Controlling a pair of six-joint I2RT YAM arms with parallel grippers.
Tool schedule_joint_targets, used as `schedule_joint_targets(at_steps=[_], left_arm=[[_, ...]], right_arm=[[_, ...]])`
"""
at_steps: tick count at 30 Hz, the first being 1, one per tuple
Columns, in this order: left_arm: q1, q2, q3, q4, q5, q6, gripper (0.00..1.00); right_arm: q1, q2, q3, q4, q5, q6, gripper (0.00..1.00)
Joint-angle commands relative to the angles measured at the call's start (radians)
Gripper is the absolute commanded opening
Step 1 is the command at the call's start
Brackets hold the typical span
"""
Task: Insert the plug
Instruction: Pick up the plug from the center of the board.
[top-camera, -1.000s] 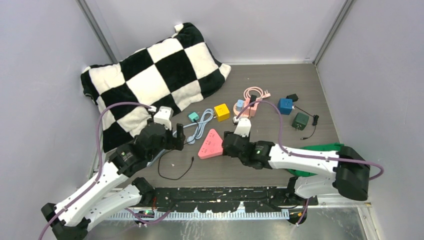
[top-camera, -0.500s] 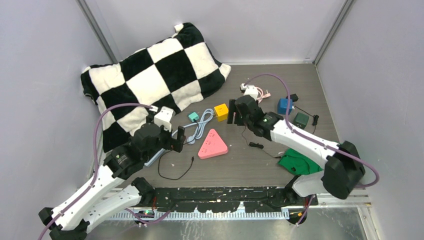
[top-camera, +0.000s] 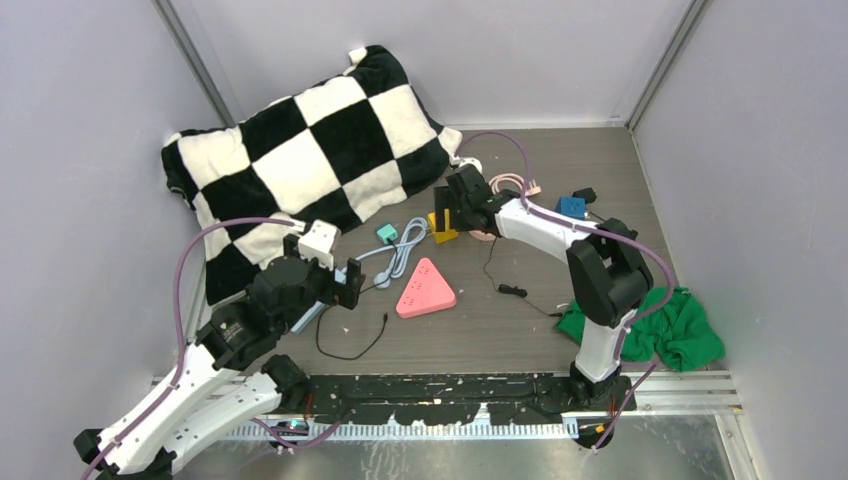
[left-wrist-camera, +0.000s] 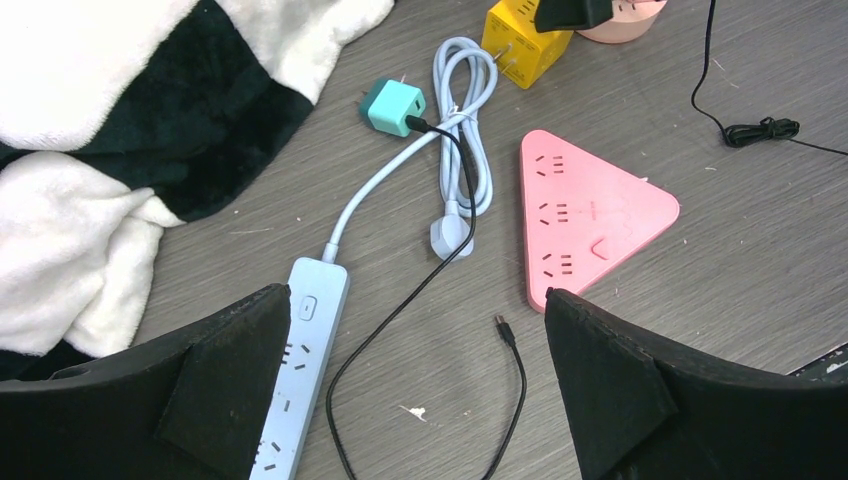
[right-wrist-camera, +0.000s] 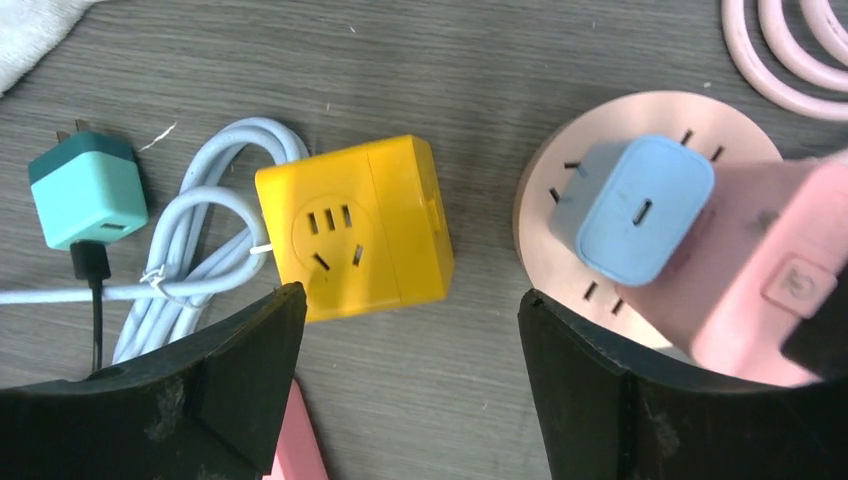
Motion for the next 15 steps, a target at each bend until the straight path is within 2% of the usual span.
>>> schedule_joint_targets(at_steps=[1,7,15], left_arm=[[0.005,-0.009,0.0,0.034,-0.012,0.019,1.0],[0.004,-0.014,-0.003,0.037,0.003,0.019,1.0],[0.004,-0.012,-0.003,0.036,0.008,0.019,1.0]], right_arm=[[-0.013,0.052,0.106,-0.013,-0.022,-0.048,0.84],[-0.019,0.149,0.17,-0.046,-0.007,-0.083,0.86],[-0.022,0.177,0.199,-0.074,-0.073,-0.08,0.85]])
